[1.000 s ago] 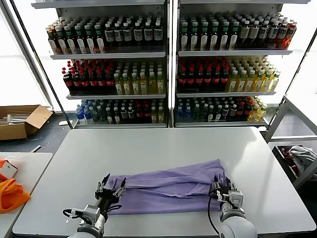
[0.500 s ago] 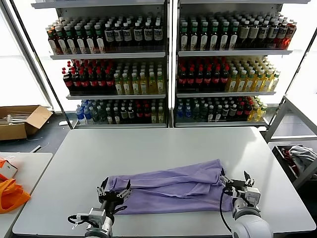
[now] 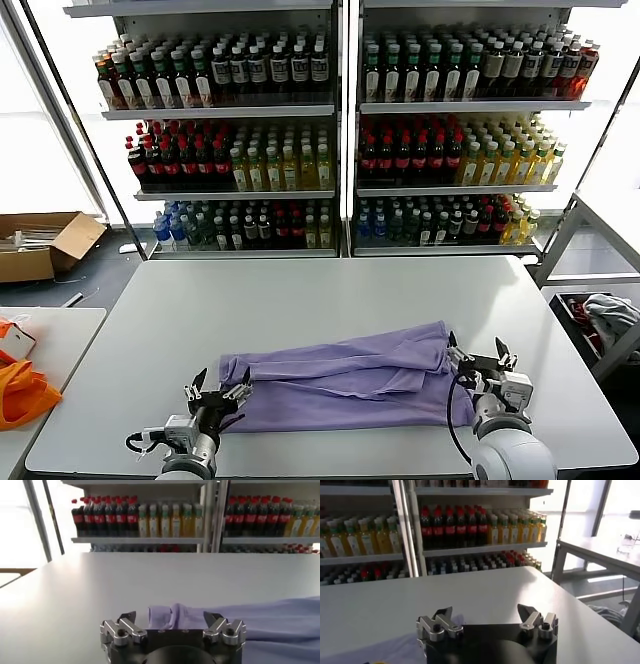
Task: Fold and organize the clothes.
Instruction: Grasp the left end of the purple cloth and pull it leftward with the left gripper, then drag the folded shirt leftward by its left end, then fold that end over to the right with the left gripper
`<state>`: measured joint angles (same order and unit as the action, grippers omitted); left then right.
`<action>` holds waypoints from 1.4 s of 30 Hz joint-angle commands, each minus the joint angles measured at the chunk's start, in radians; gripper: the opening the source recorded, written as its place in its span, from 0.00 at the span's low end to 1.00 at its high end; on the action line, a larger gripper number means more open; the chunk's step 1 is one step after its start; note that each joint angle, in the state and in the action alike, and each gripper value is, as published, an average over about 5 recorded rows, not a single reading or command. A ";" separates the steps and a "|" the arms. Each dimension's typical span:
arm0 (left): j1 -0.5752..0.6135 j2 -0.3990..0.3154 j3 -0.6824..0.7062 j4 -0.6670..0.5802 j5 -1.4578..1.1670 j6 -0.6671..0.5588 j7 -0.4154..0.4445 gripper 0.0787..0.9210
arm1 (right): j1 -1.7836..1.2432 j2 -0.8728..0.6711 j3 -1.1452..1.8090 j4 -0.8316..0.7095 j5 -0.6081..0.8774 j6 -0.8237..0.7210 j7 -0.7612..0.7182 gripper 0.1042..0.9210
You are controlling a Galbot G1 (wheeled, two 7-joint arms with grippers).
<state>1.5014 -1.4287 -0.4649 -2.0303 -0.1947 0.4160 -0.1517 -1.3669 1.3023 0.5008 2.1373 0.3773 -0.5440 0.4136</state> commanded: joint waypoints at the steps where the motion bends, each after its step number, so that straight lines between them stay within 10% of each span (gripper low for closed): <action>1: -0.003 -0.002 -0.038 0.025 -0.116 0.027 -0.008 0.88 | 0.002 0.000 -0.007 0.009 0.006 0.003 0.002 0.88; 12: 0.006 -0.003 -0.024 0.041 -0.122 0.026 0.012 0.74 | -0.002 -0.005 0.001 0.009 0.007 0.008 0.001 0.88; 32: 0.012 0.010 -0.015 0.021 -0.016 -0.043 0.049 0.06 | 0.029 -0.007 0.005 -0.017 0.010 0.008 0.000 0.88; 42: 0.031 0.122 -0.196 -0.041 -0.050 -0.051 0.067 0.01 | 0.059 -0.010 -0.020 -0.029 0.017 0.005 0.004 0.88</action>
<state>1.5240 -1.3956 -0.5127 -2.0267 -0.2331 0.3785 -0.0919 -1.3208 1.2919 0.4900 2.1129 0.3942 -0.5384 0.4158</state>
